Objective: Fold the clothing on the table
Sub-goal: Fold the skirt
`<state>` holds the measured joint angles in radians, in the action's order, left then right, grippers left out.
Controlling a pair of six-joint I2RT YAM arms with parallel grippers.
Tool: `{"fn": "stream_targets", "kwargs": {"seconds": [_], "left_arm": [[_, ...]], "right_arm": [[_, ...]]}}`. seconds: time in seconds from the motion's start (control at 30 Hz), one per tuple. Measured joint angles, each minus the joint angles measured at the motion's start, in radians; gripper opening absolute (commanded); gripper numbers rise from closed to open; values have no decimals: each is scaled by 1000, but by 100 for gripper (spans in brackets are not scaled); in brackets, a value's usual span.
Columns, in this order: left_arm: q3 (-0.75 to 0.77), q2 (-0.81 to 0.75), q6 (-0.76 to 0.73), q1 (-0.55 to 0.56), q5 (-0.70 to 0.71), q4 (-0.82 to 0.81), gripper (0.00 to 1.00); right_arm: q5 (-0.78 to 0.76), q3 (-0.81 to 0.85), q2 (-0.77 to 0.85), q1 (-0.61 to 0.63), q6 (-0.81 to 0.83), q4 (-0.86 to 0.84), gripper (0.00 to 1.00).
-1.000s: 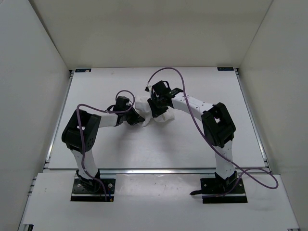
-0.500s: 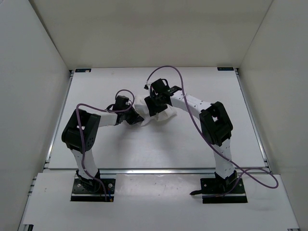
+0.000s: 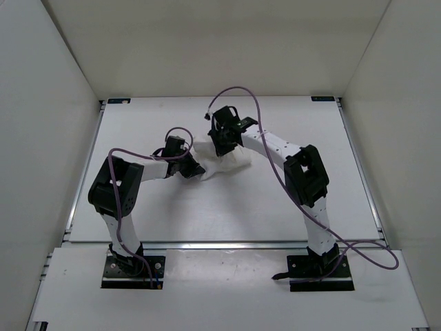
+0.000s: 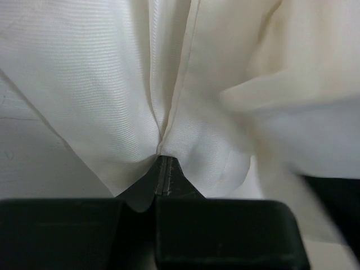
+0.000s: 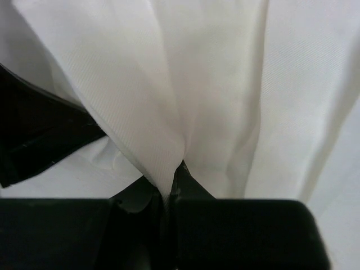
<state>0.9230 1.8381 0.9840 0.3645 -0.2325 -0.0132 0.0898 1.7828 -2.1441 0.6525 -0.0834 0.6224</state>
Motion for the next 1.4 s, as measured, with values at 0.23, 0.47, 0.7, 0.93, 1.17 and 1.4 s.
{"fn": "stream_targets", "kwargs": {"seconds": [0.23,0.47,0.7,0.93,1.17,1.4], "left_arm": [[7,-1,-11,5,12,14,0],[6,-2,-11,-2,11,13,0],[-2,-4,-9,-8,6,5,0],[-35,-26,-1,-44,-18,-3,0],[-40,-60,-33,-81,-23,62,0],[-3,-218,-161,-203,-69,225,17]], "right_arm": [[8,229,-2,-45,-25,-4,0],[13,247,-25,14,-39,-35,0],[66,179,-122,76,-76,-15,13],[117,250,-169,43,-94,67,99],[119,295,-103,5,-79,77,99],[56,161,92,-56,-79,-40,0]]}}
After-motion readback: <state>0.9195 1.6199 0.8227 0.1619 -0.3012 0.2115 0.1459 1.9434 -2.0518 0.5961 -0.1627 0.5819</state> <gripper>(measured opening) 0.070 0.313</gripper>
